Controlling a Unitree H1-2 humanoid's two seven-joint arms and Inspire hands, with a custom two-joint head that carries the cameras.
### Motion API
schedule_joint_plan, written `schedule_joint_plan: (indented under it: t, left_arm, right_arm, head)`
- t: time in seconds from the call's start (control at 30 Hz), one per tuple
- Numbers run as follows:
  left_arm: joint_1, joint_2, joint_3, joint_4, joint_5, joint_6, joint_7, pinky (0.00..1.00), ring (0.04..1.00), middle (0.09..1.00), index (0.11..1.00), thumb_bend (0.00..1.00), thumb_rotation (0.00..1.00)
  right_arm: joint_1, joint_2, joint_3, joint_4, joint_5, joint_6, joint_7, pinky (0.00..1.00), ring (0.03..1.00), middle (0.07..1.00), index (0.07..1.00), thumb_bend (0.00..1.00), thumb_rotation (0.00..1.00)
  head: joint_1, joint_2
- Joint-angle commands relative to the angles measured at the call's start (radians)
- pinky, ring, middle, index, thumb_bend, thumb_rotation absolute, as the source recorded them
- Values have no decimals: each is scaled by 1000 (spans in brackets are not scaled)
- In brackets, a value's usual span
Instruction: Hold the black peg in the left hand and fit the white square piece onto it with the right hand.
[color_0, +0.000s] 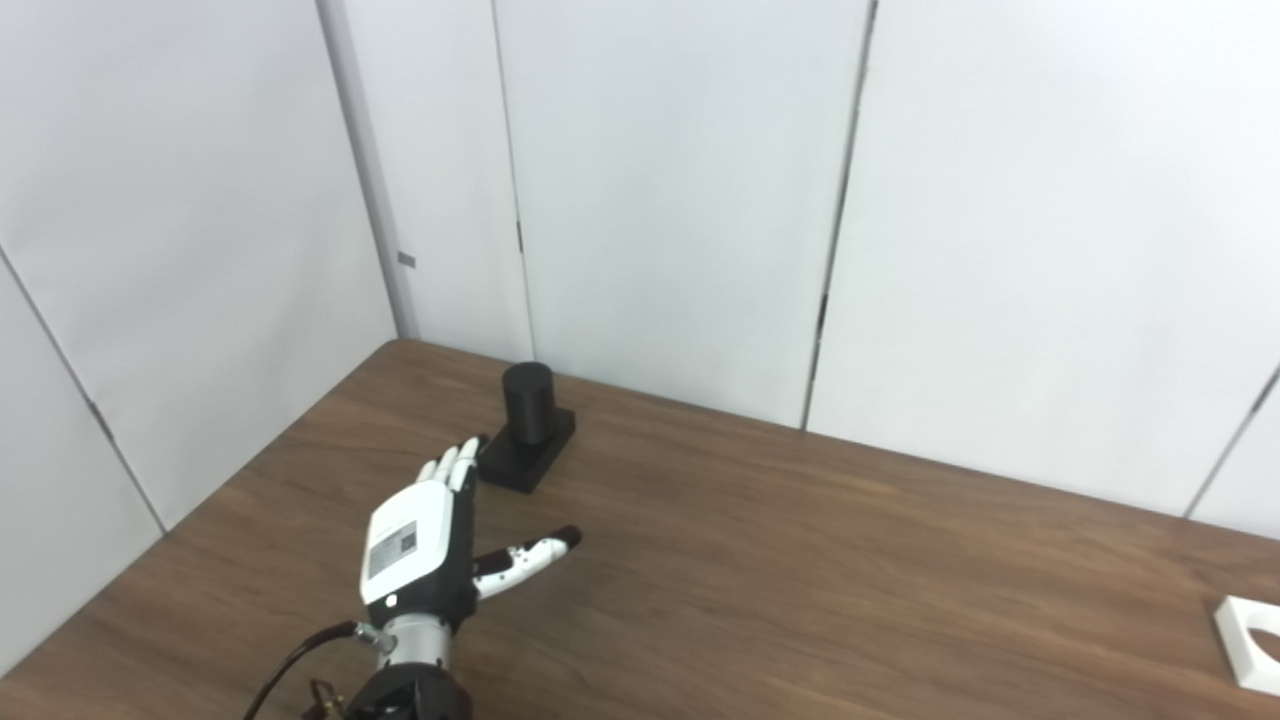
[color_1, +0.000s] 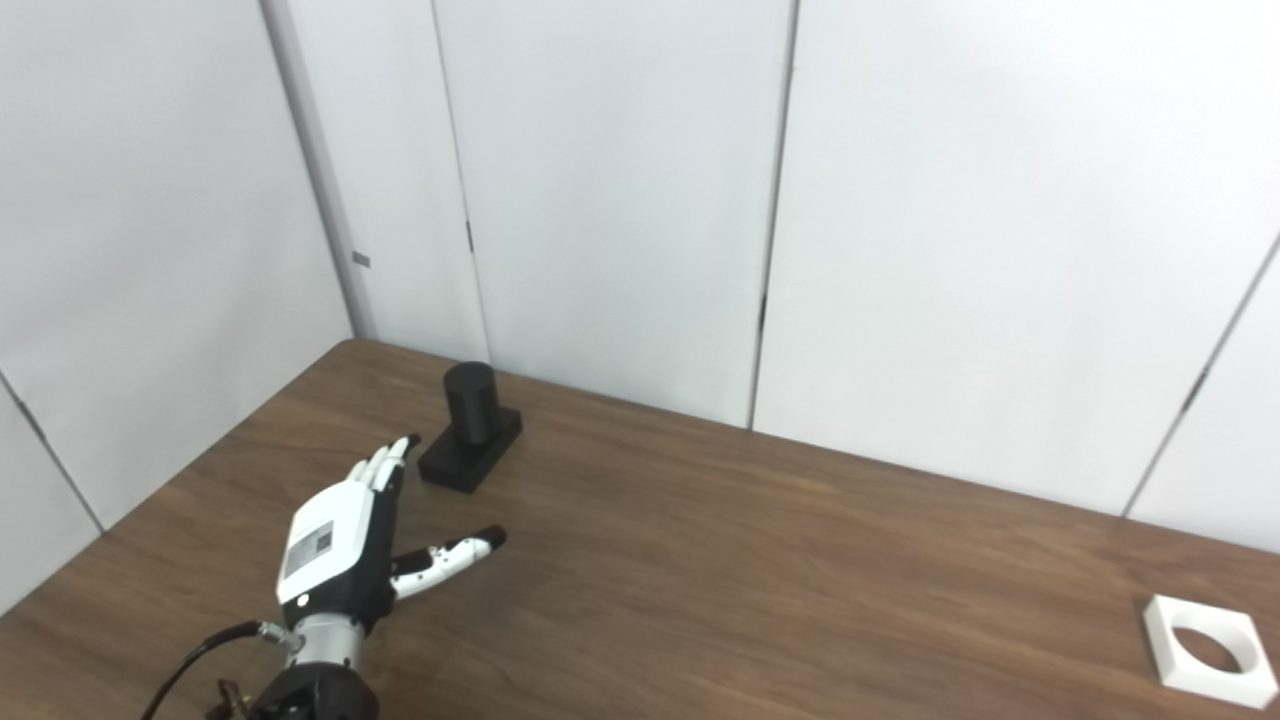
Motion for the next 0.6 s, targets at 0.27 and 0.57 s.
schedule_joint_plan:
  t: [0.27, 0.57]
  left_arm:
    - [-188, 9, 50, 218, 88, 0, 52, 871, 944, 945, 895, 920, 725]
    - [-286, 15, 82, 354, 101, 0, 61, 888, 945, 941, 888, 897, 683]
  right_arm:
    - [27, 7, 5, -92, -8, 44, -3, 1000, 994, 951, 965, 765, 998]
    - [43, 21, 2, -141, -18, 83, -10, 1000, 1000, 956, 983, 800, 994]
  head:
    - [-9, 61]
    - [-11, 101]
